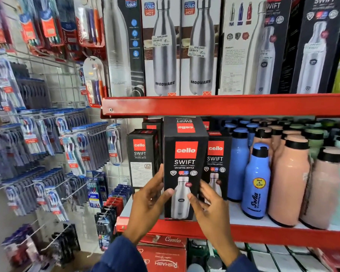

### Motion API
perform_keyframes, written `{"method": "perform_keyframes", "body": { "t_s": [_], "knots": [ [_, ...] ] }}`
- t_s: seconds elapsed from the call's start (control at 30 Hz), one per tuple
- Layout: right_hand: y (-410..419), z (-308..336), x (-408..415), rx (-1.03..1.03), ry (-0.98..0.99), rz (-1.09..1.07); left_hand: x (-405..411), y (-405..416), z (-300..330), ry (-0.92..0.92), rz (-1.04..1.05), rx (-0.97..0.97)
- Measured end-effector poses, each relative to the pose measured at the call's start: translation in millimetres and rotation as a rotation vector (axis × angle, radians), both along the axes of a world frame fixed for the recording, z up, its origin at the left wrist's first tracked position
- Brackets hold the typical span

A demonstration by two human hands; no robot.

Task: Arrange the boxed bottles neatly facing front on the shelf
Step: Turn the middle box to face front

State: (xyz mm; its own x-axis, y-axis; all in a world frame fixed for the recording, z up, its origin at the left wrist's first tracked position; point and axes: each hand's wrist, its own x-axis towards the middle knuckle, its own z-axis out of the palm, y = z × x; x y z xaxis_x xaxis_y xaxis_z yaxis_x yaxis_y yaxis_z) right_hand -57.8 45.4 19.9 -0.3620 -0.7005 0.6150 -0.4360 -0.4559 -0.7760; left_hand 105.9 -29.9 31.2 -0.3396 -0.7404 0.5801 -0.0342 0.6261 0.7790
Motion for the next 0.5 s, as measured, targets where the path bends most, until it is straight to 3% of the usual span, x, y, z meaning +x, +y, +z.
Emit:
{"method": "perform_keyframes", "body": {
  "t_s": [0.23, 0.5],
  "knots": [
    [-25.5, -9.9, 7.0, 0.009, 0.041, -0.112, -9.7, -13.0, -12.5, 0.011, 0.151, -0.056],
    [-55.2, -17.6, 10.3, 0.058, 0.053, -0.211, -19.0, -48.5, -20.8, -0.116, 0.083, -0.057]
  ]
}}
